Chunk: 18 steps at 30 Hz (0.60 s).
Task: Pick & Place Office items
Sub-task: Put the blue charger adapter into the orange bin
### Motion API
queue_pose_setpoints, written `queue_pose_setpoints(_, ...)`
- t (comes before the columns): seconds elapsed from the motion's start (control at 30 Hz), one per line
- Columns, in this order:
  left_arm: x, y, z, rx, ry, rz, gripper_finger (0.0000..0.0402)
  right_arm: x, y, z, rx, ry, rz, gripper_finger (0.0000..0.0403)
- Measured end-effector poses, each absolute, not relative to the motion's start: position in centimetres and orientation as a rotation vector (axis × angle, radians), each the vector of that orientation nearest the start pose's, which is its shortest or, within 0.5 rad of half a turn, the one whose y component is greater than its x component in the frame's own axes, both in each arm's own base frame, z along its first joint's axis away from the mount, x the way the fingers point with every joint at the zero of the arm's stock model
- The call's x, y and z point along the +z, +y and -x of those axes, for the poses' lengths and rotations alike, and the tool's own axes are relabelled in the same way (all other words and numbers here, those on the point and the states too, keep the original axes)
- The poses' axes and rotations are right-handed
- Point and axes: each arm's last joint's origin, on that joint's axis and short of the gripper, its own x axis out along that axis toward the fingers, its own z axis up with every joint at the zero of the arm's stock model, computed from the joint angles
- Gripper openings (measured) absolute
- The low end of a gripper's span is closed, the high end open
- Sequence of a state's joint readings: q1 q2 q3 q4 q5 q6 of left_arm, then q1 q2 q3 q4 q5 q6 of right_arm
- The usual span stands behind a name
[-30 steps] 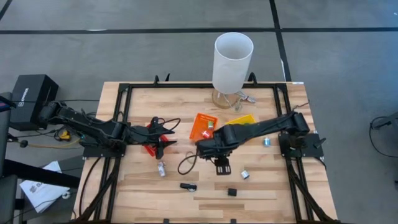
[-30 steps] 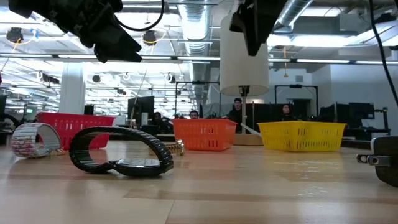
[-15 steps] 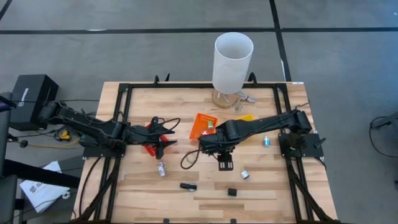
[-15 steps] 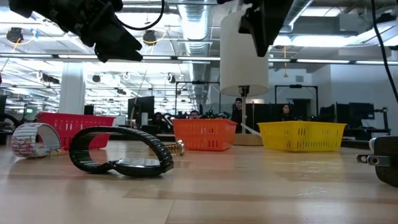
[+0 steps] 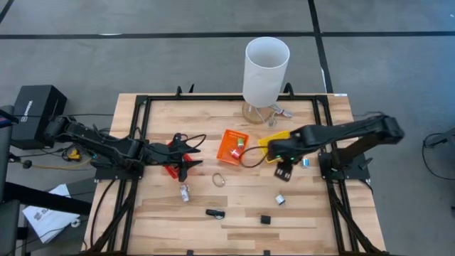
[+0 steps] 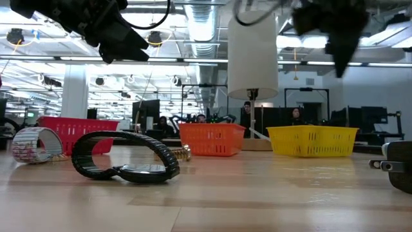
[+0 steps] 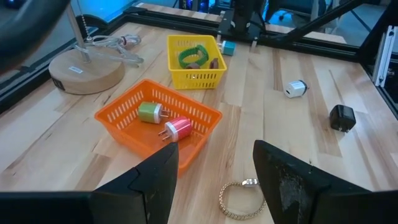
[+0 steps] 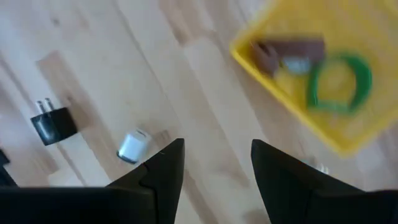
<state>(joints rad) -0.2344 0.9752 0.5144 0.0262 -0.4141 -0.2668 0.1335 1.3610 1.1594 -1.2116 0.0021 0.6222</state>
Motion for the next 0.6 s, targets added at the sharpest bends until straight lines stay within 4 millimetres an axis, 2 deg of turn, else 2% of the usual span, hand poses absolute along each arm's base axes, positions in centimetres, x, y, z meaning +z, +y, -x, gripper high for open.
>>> queue_pose_setpoints(0.13,22.8,-3.6,-20.1,0.229,0.379,0.126,0.0204,26.8,2.0,-19.9,-0.503,1.345,-0.571,0.0178)
queue_pose_setpoints(0.33,22.9,-3.6,-20.2,0.228,0.364,0.131,0.0204,24.6,1.2,-16.7,-0.797,1.323,-0.831,0.0178)
queue_pose_setpoints(0.5,23.0,-3.6,-20.2,0.231,0.355,0.133,0.0204,23.2,1.1,-15.3,-0.963,1.396,-0.876,0.0178)
queue_pose_setpoints(0.6,23.2,-3.5,-20.2,0.248,0.331,0.137,0.0204,22.8,1.1,-15.5,-1.014,1.414,-0.882,0.0178)
